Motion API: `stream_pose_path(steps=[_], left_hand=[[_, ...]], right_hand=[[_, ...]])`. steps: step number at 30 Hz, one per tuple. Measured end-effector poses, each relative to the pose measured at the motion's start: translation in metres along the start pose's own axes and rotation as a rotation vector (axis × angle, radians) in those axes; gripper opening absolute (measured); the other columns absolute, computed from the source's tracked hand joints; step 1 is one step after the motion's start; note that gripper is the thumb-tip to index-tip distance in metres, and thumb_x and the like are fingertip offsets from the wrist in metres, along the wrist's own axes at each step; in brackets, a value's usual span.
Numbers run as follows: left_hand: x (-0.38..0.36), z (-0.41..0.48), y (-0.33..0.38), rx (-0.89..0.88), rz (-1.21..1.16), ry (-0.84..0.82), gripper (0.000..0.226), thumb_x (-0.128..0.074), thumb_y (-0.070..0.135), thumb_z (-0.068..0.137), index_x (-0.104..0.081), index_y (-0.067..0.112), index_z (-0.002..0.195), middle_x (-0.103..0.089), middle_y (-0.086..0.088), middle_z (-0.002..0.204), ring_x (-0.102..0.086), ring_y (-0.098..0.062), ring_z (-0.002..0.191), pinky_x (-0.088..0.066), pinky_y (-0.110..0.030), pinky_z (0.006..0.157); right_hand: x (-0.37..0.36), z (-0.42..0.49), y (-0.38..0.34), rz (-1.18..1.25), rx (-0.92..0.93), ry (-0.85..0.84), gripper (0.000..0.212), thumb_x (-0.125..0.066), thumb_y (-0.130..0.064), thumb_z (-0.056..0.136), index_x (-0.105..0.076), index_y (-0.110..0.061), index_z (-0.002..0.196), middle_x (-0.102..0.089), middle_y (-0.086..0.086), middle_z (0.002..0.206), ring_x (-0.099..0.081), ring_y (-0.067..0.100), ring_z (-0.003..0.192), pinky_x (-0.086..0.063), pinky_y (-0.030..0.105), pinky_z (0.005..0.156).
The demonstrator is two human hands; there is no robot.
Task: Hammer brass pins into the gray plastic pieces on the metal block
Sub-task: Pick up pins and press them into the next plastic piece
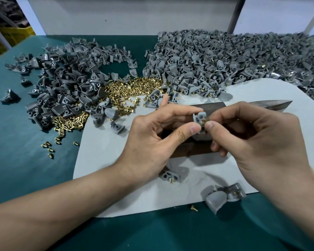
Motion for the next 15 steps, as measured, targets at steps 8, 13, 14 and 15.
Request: stream_pose_path(steps=[8,13,14,15], left_hand=[[-0.0009,-0.0011,-0.0029,-0.015,-0.043,0.002,0.023,-0.066,0.007,0.083,-0.063,0.011,0.106,-0.070,0.009,0.091,-0.068,0.002,0.083,-0.034,-0.003,0.098],[0.0019,-0.0013,-0.0072,0.014,-0.033,-0.001,0.021,-0.069,0.009,0.084,-0.066,0.018,0.102,-0.073,0.013,0.089,-0.070,0.000,0.084,-0.019,-0.020,0.117],[0.0019,-0.0012,-0.0068,0.021,-0.033,0.001,0.019,-0.069,0.010,0.084,-0.066,0.019,0.101,-0.073,0.013,0.091,-0.070,0.000,0.084,-0.015,-0.023,0.119],[0.0018,-0.0009,-0.0061,0.027,-0.037,0.004,0.019,-0.069,0.010,0.084,-0.066,0.020,0.099,-0.073,0.013,0.092,-0.070,0.000,0.084,-0.014,-0.025,0.120]], right_hand=[[-0.0048,0.0018,0.0043,0.168,-0.082,-0.033,0.008,-0.072,-0.014,0.071,-0.066,-0.016,0.067,-0.061,-0.006,0.047,-0.053,0.005,0.037,-0.043,0.014,0.040],[-0.0083,0.0032,0.0059,0.218,-0.120,-0.070,0.009,-0.068,-0.022,0.066,-0.066,-0.013,0.068,-0.061,-0.005,0.048,-0.053,0.007,0.038,-0.043,0.015,0.040],[-0.0086,0.0034,0.0060,0.222,-0.120,-0.074,0.010,-0.068,-0.022,0.066,-0.066,-0.013,0.068,-0.061,-0.004,0.048,-0.053,0.007,0.038,-0.044,0.015,0.040],[-0.0088,0.0036,0.0062,0.224,-0.119,-0.075,0.010,-0.067,-0.022,0.066,-0.066,-0.013,0.069,-0.061,-0.004,0.048,-0.053,0.007,0.039,-0.044,0.015,0.041]])
Point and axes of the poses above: each hand's wrist, its own z-axis towards the middle knuckle, its own x-axis out of the back of the hand, y = z × x, the point moved 8 cm from there along z, towards the middle knuckle
